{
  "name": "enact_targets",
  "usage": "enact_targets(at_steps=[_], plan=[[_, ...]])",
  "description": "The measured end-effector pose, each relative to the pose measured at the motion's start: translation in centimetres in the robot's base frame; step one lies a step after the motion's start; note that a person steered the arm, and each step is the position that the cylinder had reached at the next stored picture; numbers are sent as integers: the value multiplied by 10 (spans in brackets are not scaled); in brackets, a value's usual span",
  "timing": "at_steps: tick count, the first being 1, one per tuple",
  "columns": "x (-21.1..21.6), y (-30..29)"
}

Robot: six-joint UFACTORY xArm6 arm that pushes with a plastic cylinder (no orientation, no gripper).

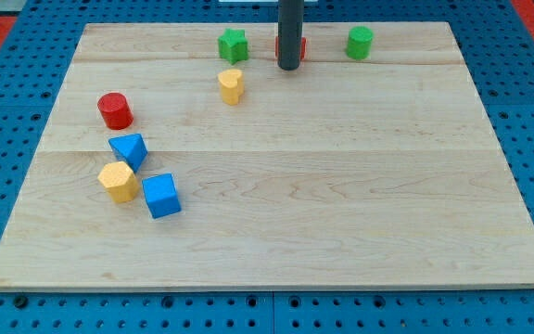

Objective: Move your arm towards down

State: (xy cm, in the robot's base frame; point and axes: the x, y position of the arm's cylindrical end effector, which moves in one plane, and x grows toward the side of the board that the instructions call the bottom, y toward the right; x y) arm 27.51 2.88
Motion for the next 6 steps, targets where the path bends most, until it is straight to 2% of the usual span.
enact_targets(at_steps=[1,2,4,5,6], plan=[[-11,1],[7,-2],[117,-11],[160,-60],[146,-132]])
